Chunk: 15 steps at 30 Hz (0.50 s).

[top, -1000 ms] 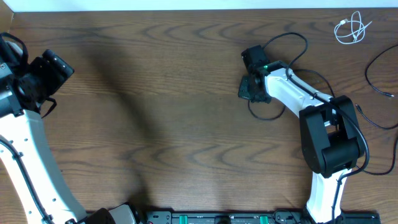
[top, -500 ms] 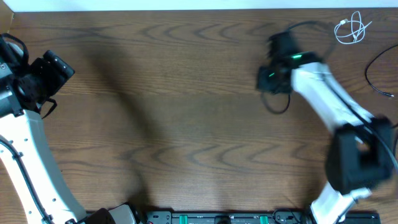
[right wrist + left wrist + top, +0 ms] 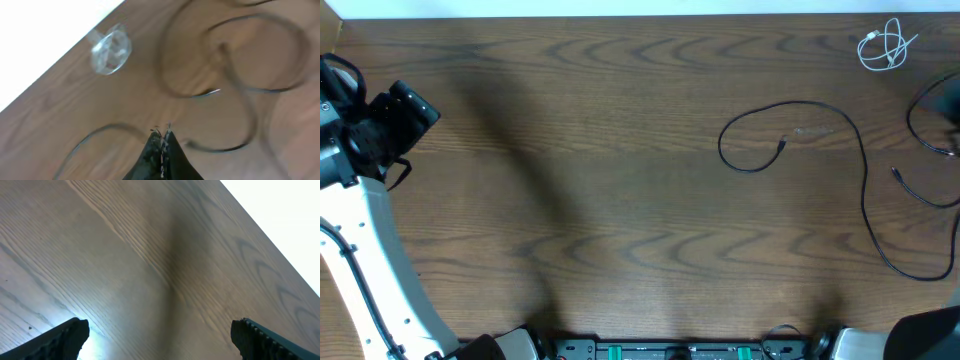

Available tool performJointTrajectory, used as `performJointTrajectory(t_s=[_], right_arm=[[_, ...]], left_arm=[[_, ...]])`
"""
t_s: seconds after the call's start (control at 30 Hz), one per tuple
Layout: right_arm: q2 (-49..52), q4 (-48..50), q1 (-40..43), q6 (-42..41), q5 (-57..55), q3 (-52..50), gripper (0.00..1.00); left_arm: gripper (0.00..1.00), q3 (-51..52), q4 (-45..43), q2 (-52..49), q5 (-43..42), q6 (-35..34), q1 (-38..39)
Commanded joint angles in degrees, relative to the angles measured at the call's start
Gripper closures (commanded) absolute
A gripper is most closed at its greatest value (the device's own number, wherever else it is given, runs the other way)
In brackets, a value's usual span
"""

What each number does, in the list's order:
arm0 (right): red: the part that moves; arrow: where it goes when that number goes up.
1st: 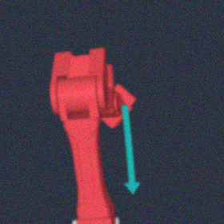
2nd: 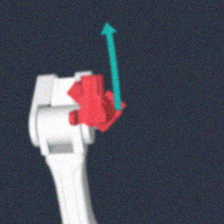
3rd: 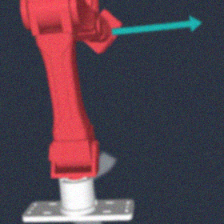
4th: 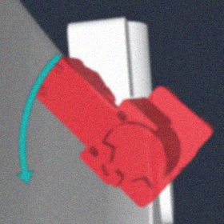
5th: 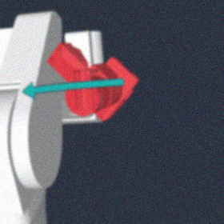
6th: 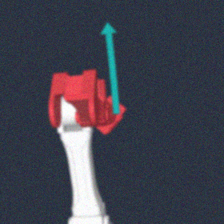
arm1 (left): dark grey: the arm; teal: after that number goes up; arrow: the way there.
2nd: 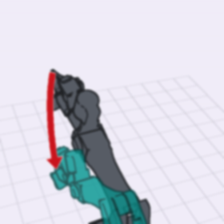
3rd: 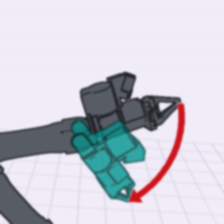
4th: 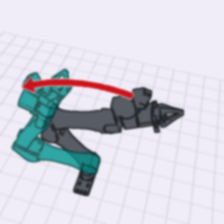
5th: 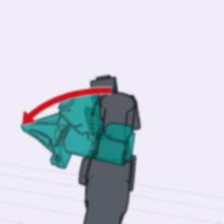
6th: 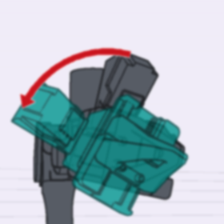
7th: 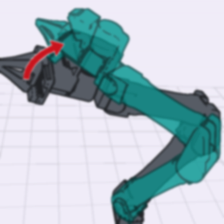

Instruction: Untangle cables

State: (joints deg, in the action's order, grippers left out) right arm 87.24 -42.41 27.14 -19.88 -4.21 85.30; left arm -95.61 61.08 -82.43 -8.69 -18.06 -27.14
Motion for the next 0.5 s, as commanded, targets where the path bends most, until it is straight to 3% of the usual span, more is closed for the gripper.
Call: performJointTrajectory(t_s=[0.0,0.13,0.33,0.37,0.4,0.47], right_arm=[[1.7,-0.6,4.4,3.5,5.6,0.2,0.99],[4.2,-2.9,3.7,7.0,14.4,0.2,0.97],[8.4,-6.6,-3.8,12.3,21.7,0.2,0.75],[8.9,-7.2,-5.0,12.3,21.7,0.2,0.71],[10.2,-8.9,-8.4,12.3,21.3,0.2,0.53],[11.4,-10.4,-11.4,12.2,21.0,0.2,0.43]], left_arm=[[0.04,-0.2,0.0,-0.4,0.2,-0.2,0.2],[0.04,-0.2,0.0,-0.6,0.2,-0.3,0.2],[0.04,-0.2,0.5,-0.7,0.2,-0.2,0.2],[0.04,-0.2,0.5,-0.7,0.2,-0.2,0.2],[0.04,-0.2,0.5,-0.7,0.2,-0.2,0.2],[0.04,-0.2,0.5,-0.7,0.2,-0.2,0.2]])
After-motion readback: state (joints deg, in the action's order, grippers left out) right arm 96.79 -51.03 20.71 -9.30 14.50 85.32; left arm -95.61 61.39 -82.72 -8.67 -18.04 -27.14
